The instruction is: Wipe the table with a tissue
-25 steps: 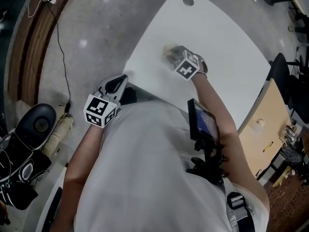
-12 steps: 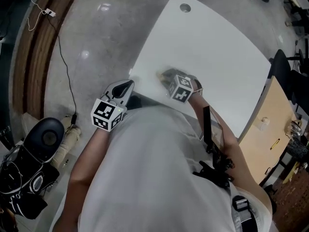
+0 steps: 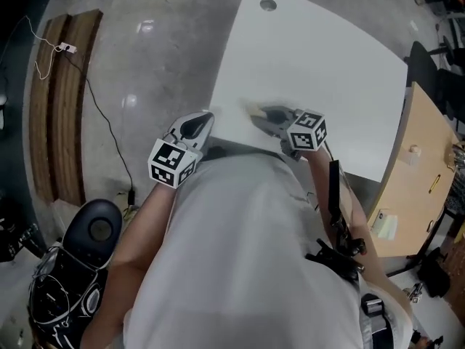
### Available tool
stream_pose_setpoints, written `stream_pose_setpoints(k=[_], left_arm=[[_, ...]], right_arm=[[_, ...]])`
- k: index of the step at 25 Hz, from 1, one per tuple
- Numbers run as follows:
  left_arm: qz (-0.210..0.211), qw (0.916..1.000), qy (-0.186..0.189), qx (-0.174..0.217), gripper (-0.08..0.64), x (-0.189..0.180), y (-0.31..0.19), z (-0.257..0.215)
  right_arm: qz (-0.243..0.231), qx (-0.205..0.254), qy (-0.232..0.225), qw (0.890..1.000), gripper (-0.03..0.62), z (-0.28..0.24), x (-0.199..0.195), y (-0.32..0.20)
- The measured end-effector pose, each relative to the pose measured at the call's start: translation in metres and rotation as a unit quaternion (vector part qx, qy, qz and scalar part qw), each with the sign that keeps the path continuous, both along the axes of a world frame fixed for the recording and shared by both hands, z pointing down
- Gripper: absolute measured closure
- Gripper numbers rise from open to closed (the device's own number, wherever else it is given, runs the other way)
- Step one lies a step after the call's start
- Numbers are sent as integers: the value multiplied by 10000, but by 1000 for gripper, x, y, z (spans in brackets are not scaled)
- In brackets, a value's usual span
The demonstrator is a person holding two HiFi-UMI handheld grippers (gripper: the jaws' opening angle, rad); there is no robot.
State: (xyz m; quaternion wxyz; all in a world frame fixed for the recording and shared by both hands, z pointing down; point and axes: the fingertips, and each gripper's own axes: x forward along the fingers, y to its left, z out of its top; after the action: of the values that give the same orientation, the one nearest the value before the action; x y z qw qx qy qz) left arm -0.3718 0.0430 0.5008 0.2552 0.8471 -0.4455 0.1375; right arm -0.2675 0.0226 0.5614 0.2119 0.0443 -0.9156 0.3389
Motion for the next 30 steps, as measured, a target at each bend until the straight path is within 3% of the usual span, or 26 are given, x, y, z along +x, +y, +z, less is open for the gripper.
stream_pose_setpoints(k=[5, 8, 15, 17, 21, 26, 30], left_arm=[[477, 9989, -2, -9, 549, 12, 1, 4], [847, 9964, -58, 10, 549, 19, -3, 8], [1076, 9942, 38, 41, 549, 53, -5, 5], [1143, 9934, 60, 118, 549, 69, -7, -1], [1249, 9919, 64, 226, 550, 109, -5, -9], [1266, 9916, 105, 245, 549, 157, -1, -12], [1370, 9901, 95, 280, 549, 195, 12, -13]], right_arm=[[1599, -106, -528, 9857, 528, -29, 58, -29], [2594, -33, -804, 9624, 528, -42, 93, -33], [4017, -84, -1359, 9056, 528, -53, 164, -21], [4164, 81, -1318, 8995, 528, -57, 183, -18], [4139, 537, -827, 9050, 528, -66, 221, 1], [3808, 1507, 225, 9120, 528, -84, 270, 17], [3715, 1880, 471, 9080, 528, -94, 302, 28]])
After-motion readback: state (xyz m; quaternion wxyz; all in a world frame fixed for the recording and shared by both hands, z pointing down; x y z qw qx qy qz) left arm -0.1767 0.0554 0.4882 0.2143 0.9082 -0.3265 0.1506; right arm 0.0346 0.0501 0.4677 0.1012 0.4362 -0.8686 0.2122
